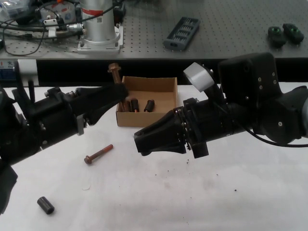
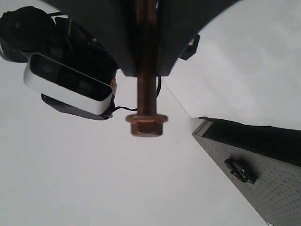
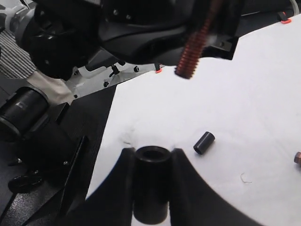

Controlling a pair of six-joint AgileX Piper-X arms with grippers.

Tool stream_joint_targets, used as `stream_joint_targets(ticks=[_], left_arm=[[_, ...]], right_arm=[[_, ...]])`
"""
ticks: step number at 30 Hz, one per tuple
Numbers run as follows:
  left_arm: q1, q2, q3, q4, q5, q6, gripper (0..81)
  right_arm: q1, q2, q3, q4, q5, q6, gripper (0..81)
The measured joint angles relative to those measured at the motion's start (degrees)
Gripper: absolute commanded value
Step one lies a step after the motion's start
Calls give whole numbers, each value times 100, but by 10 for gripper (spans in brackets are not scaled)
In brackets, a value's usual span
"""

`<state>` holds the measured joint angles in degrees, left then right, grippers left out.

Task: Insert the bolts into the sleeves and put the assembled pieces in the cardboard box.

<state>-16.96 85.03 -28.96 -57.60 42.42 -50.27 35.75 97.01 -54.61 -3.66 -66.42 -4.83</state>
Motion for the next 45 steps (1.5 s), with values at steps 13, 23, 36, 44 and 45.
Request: stream_joint_targets(ticks=[13, 23, 36, 44, 45], left_arm=[[-72, 0, 0, 378, 579, 270, 6], [-81, 0, 0, 164, 881, 313, 6], [-81, 0, 68, 165, 973, 374, 6], [-81, 0, 68, 165, 1155, 398, 6], [-81, 0, 68, 165, 1155, 422, 6]], right_arm=[[0, 0, 0, -30, -33, 141, 44], [0, 0, 0, -47, -161, 262, 44], [0, 0, 0, -47, -361, 441, 44], [0, 0, 0, -94, -644, 523, 44], [0, 0, 0, -105, -677, 579, 44]])
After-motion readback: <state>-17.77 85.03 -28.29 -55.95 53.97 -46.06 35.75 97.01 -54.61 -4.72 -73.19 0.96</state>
